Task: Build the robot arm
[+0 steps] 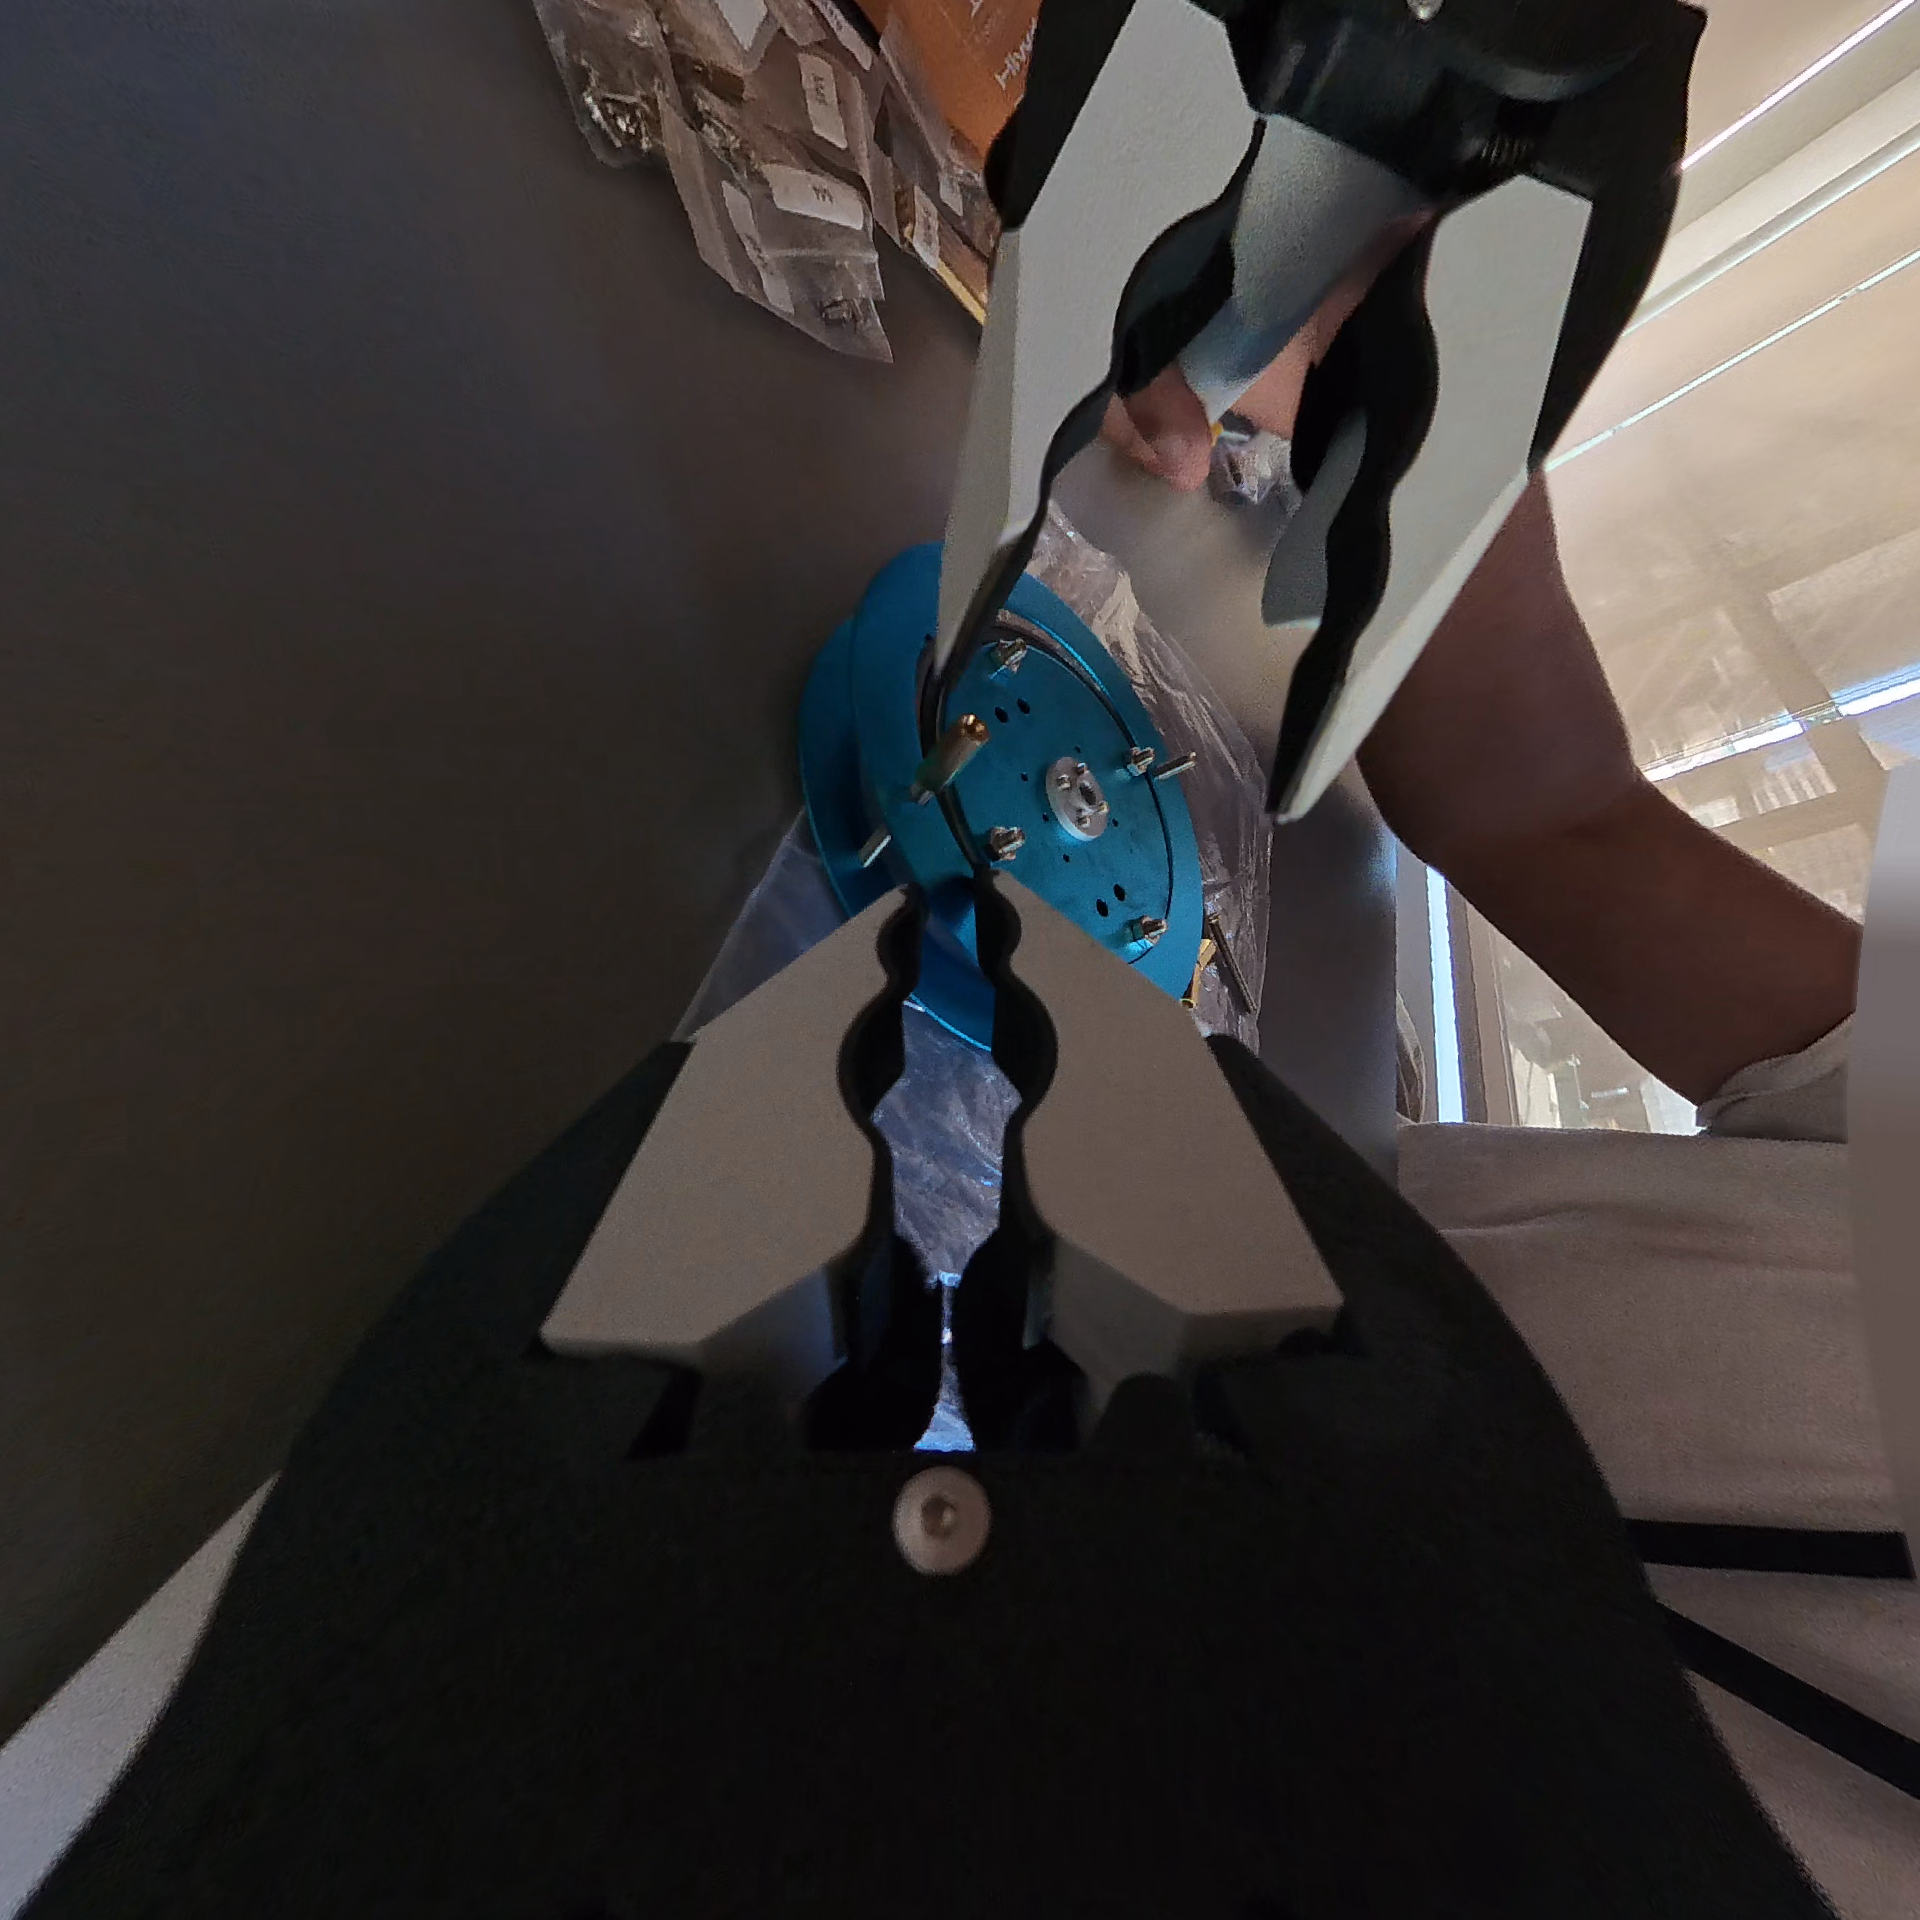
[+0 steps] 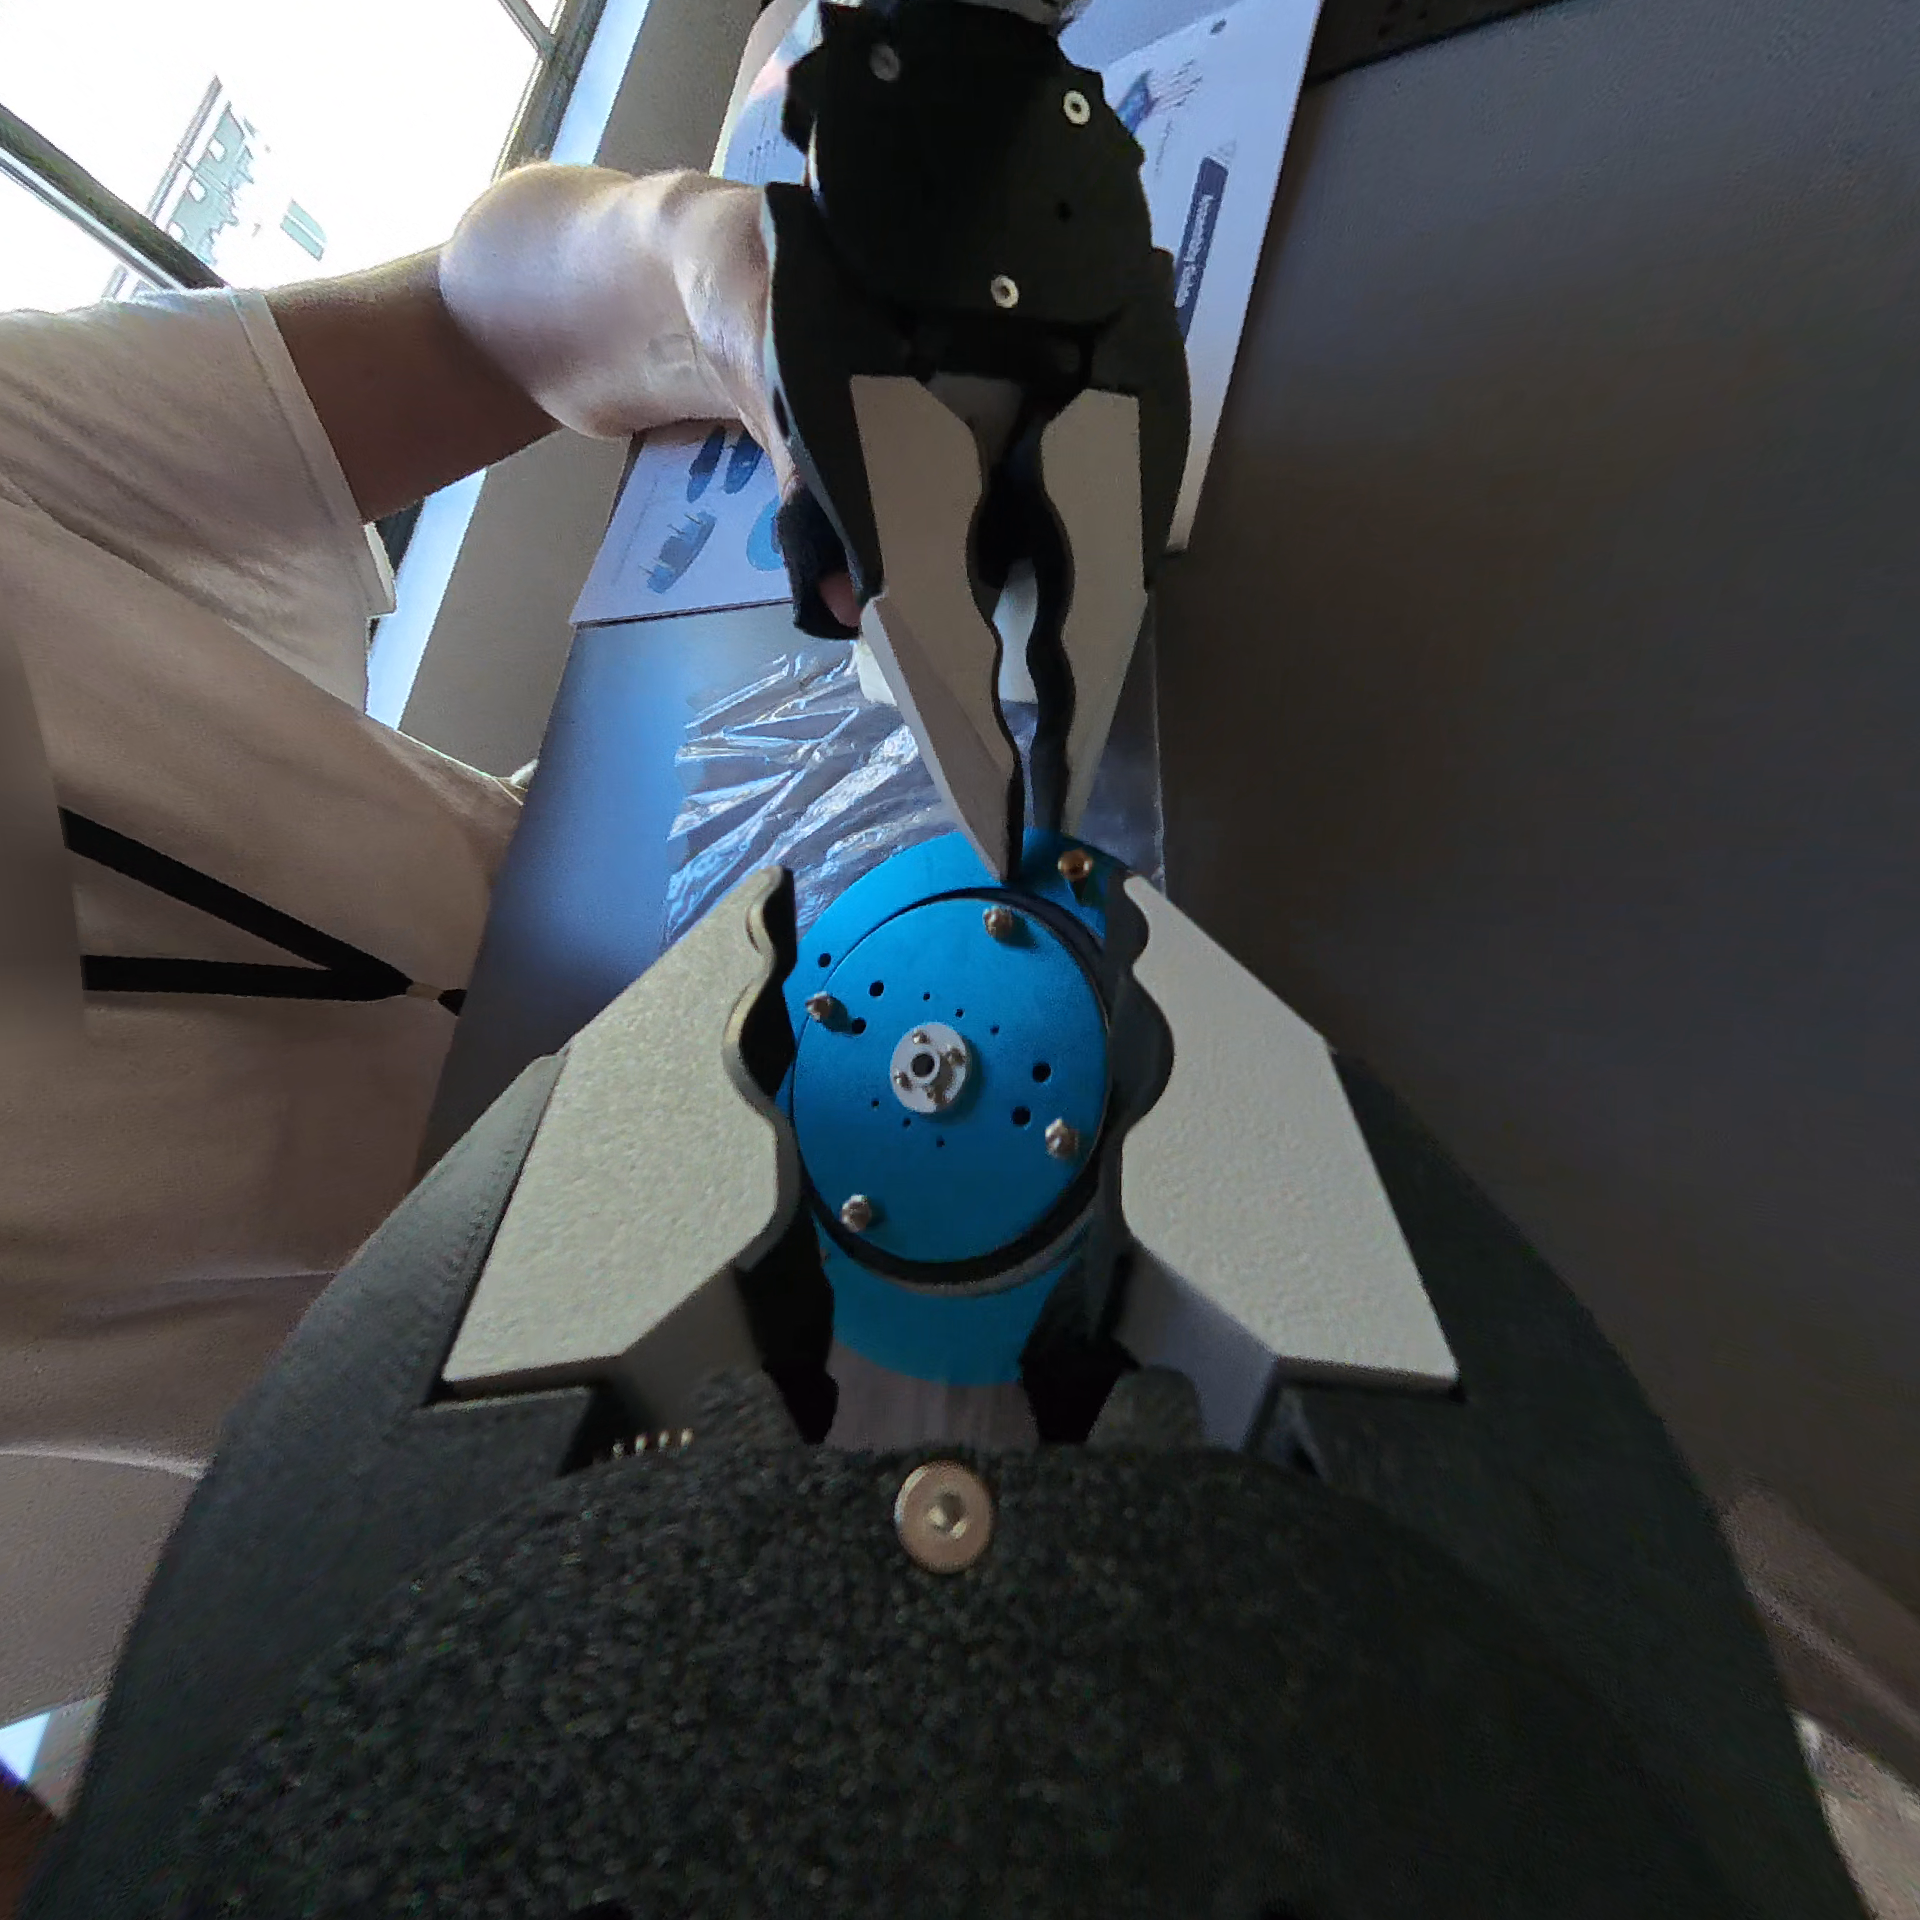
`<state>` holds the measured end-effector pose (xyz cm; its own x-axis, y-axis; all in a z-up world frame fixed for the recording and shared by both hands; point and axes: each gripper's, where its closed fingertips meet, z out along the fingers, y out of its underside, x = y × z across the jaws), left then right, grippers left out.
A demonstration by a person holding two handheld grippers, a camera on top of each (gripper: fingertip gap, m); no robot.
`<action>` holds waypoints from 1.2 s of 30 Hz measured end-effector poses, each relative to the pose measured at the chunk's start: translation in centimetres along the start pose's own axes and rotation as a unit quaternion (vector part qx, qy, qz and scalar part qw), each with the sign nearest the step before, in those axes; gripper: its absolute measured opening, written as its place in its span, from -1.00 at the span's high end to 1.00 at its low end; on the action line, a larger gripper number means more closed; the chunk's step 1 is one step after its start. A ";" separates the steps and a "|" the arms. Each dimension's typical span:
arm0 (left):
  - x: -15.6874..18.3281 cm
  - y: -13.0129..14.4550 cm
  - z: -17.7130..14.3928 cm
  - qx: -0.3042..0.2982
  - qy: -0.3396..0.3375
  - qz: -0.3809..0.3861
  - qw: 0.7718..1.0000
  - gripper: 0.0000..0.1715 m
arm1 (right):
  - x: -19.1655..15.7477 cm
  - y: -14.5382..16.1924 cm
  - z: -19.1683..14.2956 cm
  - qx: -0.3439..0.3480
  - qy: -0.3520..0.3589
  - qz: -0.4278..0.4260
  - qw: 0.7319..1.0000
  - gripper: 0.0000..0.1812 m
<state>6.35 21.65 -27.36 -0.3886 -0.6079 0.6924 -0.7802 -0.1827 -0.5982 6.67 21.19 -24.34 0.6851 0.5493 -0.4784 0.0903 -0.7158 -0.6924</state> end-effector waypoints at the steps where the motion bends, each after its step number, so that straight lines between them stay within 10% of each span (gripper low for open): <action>1: 0.0 0.0 0.0 0.000 0.001 -0.002 1.000 0.91 | -0.1 -0.1 0.6 -0.003 -0.003 -0.010 1.000 0.33; 36: -0.3 -0.4 0.0 0.013 -0.015 0.010 1.000 0.93 | -0.8 0.7 0.1 0.033 0.008 -0.019 0.999 0.46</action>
<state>6.71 21.91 -27.31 -0.3883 -0.6345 0.6683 -0.7595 -0.1903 -0.6221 6.12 20.23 -24.49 0.6931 0.5687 -0.4430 0.0685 -0.6637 -0.7449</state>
